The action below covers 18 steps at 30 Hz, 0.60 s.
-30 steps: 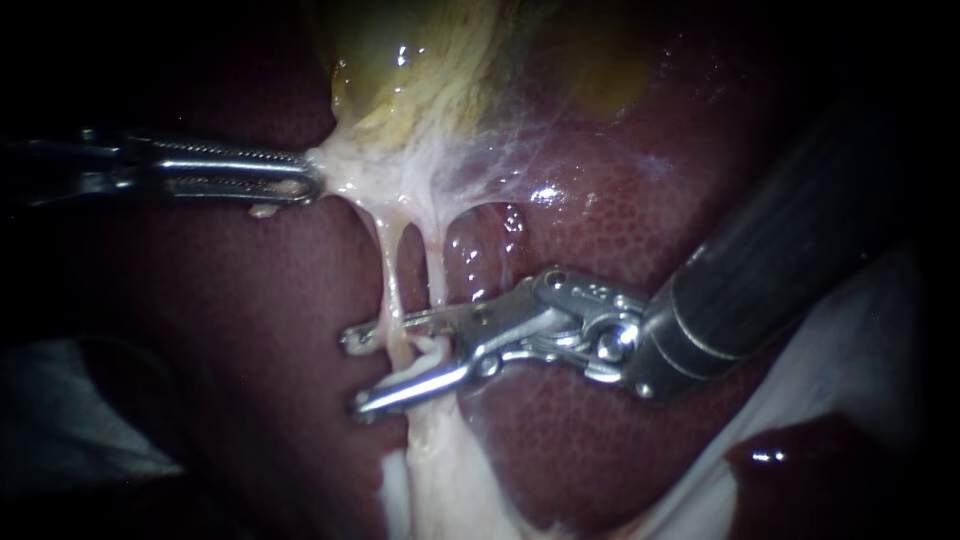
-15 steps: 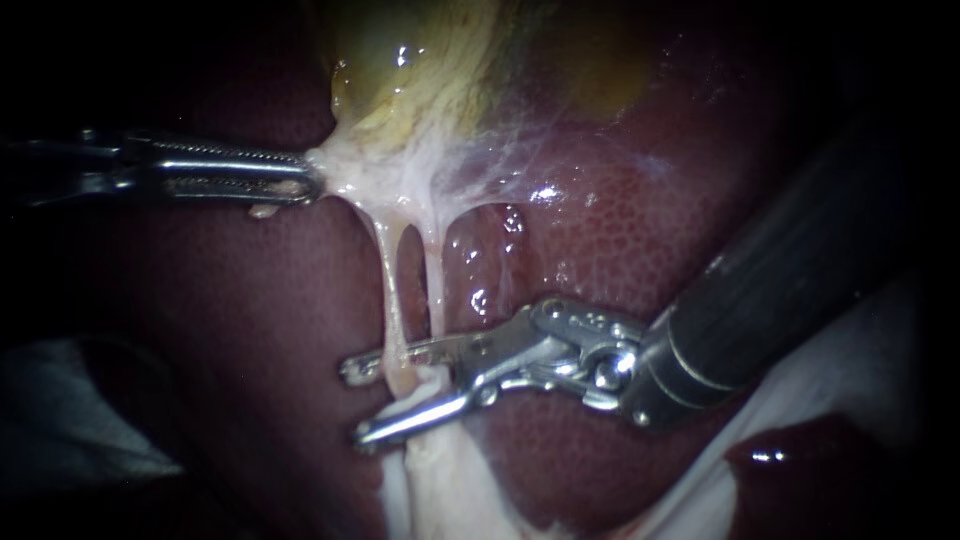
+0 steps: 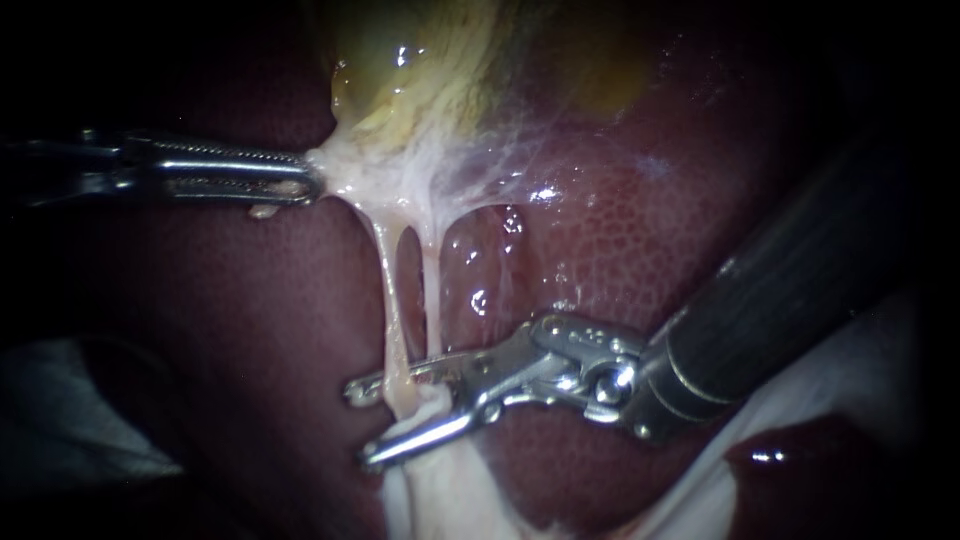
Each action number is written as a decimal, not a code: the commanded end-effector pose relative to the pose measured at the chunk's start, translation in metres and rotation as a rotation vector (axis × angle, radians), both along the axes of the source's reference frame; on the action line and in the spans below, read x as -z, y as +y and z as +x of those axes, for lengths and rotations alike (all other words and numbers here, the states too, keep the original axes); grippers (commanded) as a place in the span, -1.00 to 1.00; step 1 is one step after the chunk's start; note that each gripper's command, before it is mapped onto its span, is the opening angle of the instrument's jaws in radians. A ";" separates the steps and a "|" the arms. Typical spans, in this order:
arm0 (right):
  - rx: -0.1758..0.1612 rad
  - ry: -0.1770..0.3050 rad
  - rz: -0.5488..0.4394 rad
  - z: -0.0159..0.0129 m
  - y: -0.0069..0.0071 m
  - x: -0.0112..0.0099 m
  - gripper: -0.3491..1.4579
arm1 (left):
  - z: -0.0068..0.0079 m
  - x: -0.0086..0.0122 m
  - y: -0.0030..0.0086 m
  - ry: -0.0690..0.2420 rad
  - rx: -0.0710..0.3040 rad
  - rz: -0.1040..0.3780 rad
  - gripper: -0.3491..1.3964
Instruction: Clipping first clip left tube
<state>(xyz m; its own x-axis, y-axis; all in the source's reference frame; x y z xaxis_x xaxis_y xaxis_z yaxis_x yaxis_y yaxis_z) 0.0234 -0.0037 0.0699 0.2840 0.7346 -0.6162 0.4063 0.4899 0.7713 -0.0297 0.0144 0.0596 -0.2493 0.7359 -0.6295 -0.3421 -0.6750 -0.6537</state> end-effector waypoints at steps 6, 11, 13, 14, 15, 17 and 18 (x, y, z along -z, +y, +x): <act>0.000 -0.004 0.005 -0.0001 0.0002 -0.0001 -0.43 | 0.0000 0.0000 0.0000 0.000 0.000 0.000 -1.00; 0.002 -0.002 0.006 -0.0001 0.0003 -0.0002 -0.61 | 0.0000 0.0000 0.0000 0.000 0.000 0.000 -1.00; 0.002 -0.002 0.006 -0.0001 0.0003 -0.0002 -0.70 | 0.0000 0.0000 0.0000 0.000 0.000 0.000 -1.00; 0.003 -0.002 0.006 -0.0002 0.0003 -0.0002 -0.75 | 0.0000 0.0000 0.0000 0.000 0.000 0.000 -1.00; 0.003 -0.001 0.006 -0.0002 0.0004 -0.0002 -0.81 | 0.0000 0.0000 0.0000 0.000 0.000 0.000 -1.00; 0.004 -0.001 0.007 -0.0003 0.0004 -0.0001 -1.00 | 0.0000 0.0000 0.0000 0.000 0.000 0.000 -1.00; 0.006 0.001 0.007 -0.0004 0.0004 -0.0001 -1.00 | 0.0000 0.0000 0.0000 0.000 0.000 0.000 -1.00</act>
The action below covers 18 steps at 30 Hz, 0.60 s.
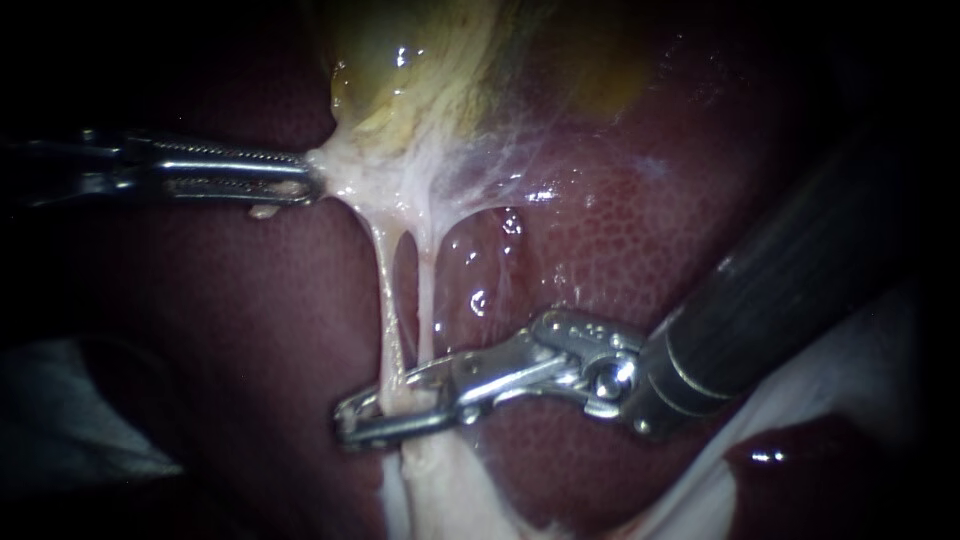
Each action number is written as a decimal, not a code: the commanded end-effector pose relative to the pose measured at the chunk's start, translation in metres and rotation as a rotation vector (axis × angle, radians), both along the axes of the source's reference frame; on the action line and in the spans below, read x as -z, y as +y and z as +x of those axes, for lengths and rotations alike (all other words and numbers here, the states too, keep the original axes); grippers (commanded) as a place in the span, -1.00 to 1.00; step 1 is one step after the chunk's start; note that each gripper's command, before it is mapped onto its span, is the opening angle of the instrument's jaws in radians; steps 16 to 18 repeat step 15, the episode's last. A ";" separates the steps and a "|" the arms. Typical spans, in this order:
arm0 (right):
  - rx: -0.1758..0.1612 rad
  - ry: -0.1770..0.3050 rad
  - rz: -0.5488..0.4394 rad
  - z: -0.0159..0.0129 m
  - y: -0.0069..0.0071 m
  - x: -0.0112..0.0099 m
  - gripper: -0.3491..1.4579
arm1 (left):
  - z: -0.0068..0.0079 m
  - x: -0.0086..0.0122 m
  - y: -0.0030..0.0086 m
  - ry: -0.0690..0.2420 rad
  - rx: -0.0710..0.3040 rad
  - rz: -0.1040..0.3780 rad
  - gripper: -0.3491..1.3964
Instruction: Clipping first clip left tube
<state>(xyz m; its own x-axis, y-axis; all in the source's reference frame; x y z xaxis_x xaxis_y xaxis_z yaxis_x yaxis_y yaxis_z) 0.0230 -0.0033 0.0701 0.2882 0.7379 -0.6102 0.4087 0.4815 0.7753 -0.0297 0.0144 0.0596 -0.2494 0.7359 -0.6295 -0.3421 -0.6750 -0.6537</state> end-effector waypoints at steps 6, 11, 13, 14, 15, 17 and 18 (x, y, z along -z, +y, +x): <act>0.013 -0.007 0.024 0.0002 -0.0001 0.0003 -1.00 | 0.0000 0.0000 0.0000 0.000 0.000 0.000 -1.00; 0.016 -0.005 0.023 0.0002 -0.0002 0.0002 -1.00 | 0.0000 0.0000 0.0000 0.000 0.000 0.000 -1.00; 0.017 -0.005 0.024 0.0002 -0.0002 0.0002 -1.00 | 0.0000 0.0000 0.0000 0.000 0.000 0.000 -1.00; 0.017 -0.005 0.024 0.0002 -0.0002 0.0002 -1.00 | 0.0000 0.0000 0.0000 0.000 0.000 0.000 -1.00; 0.017 -0.005 0.023 0.0002 -0.0002 0.0002 -1.00 | 0.0000 0.0000 0.0000 0.000 0.000 0.000 -1.00; 0.017 -0.005 0.023 0.0002 -0.0002 0.0002 -1.00 | 0.0000 0.0000 0.0000 0.000 0.000 0.000 -1.00; 0.017 -0.005 0.023 0.0002 -0.0002 0.0002 -1.00 | 0.0000 0.0000 0.0000 0.000 0.000 0.000 -1.00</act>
